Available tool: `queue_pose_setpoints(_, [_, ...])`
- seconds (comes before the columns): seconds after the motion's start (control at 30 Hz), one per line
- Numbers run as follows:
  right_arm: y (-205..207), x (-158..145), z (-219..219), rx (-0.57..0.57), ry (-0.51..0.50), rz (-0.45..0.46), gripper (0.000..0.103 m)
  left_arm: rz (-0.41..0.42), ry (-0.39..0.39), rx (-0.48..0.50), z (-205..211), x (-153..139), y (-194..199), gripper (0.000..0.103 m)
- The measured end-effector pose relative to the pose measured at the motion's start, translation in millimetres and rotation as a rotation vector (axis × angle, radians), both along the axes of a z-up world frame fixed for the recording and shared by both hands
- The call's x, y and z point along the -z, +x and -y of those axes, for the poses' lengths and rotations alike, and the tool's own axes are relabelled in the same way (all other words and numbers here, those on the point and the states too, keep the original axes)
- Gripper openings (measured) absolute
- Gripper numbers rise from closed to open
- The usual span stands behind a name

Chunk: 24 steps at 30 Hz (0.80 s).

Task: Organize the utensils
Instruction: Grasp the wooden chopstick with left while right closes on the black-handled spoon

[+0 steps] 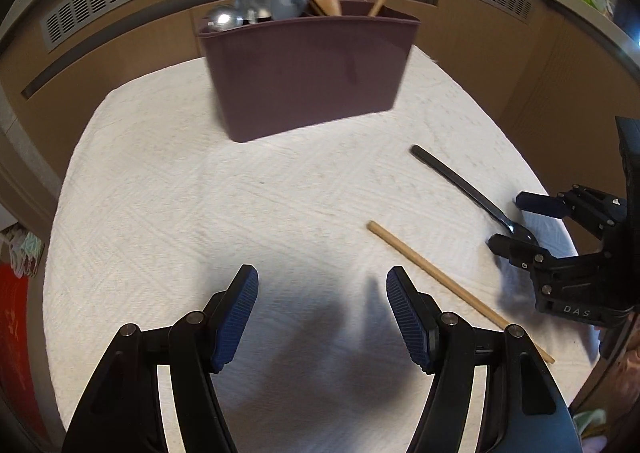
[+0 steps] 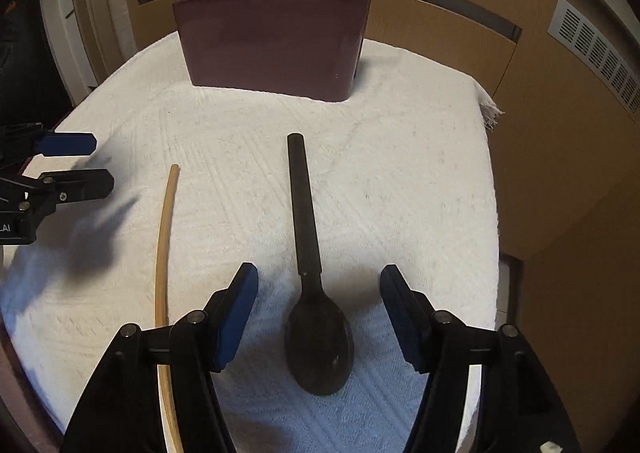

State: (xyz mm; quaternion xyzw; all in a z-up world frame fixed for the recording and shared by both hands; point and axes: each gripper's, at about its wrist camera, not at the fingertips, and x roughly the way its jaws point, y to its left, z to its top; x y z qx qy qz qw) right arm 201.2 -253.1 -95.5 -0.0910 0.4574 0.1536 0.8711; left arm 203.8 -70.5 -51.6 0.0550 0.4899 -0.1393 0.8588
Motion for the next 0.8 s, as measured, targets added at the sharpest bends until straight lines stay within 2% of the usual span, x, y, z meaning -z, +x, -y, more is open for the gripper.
queue_pose_setpoints(0.1, [-12.1,-1.7,8.2,0.013,0.026,-0.005,0.035,-0.007,0.018,0.037,16.2,0.2,-4.9,0.067])
queue_pose_setpoints(0.13, [-17.2,-2.6,9.1,0.014,0.021,0.003,0.036,-0.009,0.024,0.049,21.2,0.3,-6.1,0.067])
queue_pose_setpoints(0.2, [-29.9,-4.7,11.5,0.003,0.021,0.002,0.045,-0.01,0.035,0.067,30.2,0.1,-8.1,0.067])
queue_pose_setpoints(0.3, [-50.4,-3.3,12.3,0.007,-0.014,0.026,0.07,-0.007,0.049,0.081,38.2,-0.2,-10.5,0.067])
queue_pose_setpoints(0.33, [-57.7,-3.5,12.0,0.011,-0.026,0.039,0.074,-0.007,0.051,0.082,38.8,-0.3,-11.1,0.067])
queue_pose_setpoints(0.4, [-71.2,-2.2,11.0,0.013,-0.017,0.043,0.075,-0.004,0.055,0.076,37.3,-1.3,-12.3,0.067])
queue_pose_setpoints(0.5, [-84.4,-2.9,2.5,-0.017,0.05,0.003,0.075,-0.03,0.024,0.056,30.4,-0.7,-13.0,0.068])
queue_pose_setpoints(0.63, [-93.4,-10.5,-14.4,-0.09,0.113,0.002,0.075,-0.142,-0.106,0.102,33.3,3.3,-18.3,0.068])
queue_pose_setpoints(0.7, [-95.9,-14.9,-15.7,-0.096,0.093,0.024,0.075,-0.201,-0.164,0.132,41.3,7.4,-18.9,0.063])
queue_pose_setpoints(0.77, [-97.8,-18.7,-8.4,-0.066,0.054,0.057,0.075,-0.239,-0.168,0.138,50.2,13.9,-17.1,0.046])
queue_pose_setpoints(0.8, [-98.5,-20.6,-2.5,-0.045,0.037,0.071,0.076,-0.248,-0.155,0.133,54.9,17.3,-15.4,0.045])
